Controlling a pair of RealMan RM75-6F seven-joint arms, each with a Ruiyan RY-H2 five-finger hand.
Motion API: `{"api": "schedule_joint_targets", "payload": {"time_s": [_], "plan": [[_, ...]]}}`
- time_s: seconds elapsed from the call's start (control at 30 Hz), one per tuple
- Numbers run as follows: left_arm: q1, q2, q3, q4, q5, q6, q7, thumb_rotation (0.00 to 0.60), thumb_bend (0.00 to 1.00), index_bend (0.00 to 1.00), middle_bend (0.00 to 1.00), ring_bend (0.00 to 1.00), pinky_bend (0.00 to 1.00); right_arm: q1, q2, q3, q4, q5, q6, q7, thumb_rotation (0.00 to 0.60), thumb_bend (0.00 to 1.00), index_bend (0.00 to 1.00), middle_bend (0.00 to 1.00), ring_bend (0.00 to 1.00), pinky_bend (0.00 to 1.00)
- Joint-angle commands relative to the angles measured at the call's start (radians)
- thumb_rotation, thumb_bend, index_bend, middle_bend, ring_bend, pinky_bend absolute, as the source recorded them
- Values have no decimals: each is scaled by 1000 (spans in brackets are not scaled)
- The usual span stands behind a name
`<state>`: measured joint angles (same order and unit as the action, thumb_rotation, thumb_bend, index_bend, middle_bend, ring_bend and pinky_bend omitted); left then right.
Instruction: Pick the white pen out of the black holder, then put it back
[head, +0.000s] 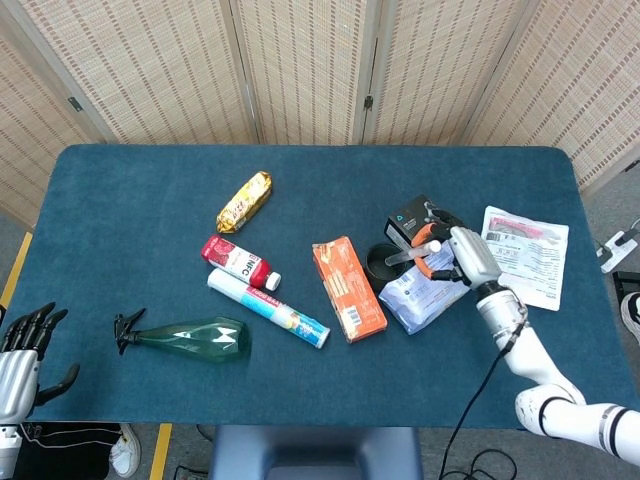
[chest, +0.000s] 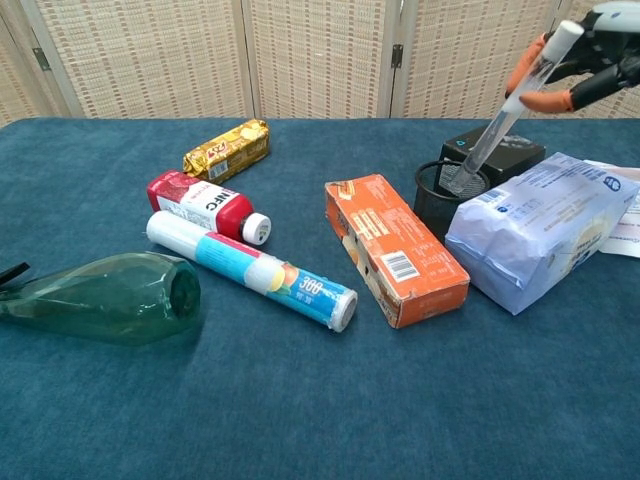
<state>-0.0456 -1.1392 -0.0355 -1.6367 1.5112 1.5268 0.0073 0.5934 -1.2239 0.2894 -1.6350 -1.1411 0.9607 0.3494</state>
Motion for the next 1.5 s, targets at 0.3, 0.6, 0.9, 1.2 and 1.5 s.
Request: {"api": "schedule_joint_targets", "payload": {"time_s": [0.3,0.6,0.9,1.2,1.5], "plan": [[-1,6,0,-17,8,6,10,600,367,154,100,105,116,-136,194,35,-67,-191,22,511,600,353,604,376,85,97],[-1,9,0,-23,9,8,13,600,367,154,100,105,116,-149,105,28,-9,-163,239,15,600,353,604,376,91,98],[-1,7,0,-15,8,6,5,600,367,154,100,106,116,-169,142,26,-116,-141,171,238,600,353,604,378,98,97],[-4,4,1,-14,11,4,4,600,367,154,101,106,116,-195,276,22,-192,-220,28,744,600,353,604,378,100,97],[-8,3,0,-16,14,2,8,600,366,154,101,106,116,-198,205,-7,-55,-213,142,349,600,354,604,378,100,97]]}}
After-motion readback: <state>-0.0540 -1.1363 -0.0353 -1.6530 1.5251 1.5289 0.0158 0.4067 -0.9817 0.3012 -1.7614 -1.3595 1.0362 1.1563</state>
